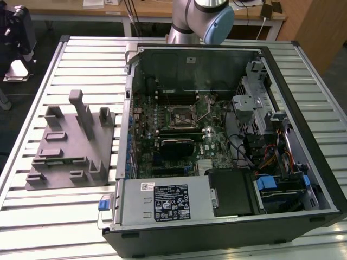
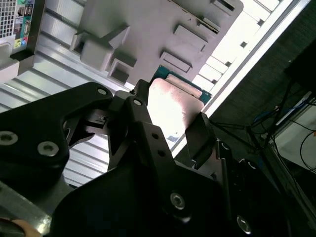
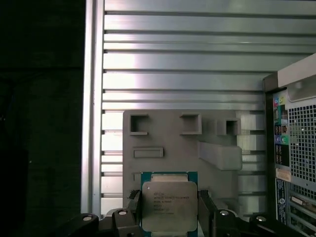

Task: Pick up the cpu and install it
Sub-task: 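Pick up the cpu and move it towards the insertion slot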

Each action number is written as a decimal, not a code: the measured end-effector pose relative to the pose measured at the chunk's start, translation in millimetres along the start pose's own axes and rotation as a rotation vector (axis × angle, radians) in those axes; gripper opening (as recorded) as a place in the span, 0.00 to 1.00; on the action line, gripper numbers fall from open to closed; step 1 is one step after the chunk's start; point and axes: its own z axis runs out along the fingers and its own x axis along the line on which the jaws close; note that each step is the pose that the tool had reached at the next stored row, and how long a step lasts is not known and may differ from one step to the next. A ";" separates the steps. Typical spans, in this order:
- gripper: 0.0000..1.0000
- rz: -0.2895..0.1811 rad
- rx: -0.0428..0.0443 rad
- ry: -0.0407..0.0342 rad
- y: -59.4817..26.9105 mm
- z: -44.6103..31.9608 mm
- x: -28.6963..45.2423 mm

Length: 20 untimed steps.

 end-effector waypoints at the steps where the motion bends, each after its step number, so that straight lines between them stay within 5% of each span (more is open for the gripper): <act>1: 0.54 0.000 0.0000 0.0000 0.1 0.1 -3.2; 20: 0.54 0.000 -0.0001 0.0009 1.0 2.3 -71.3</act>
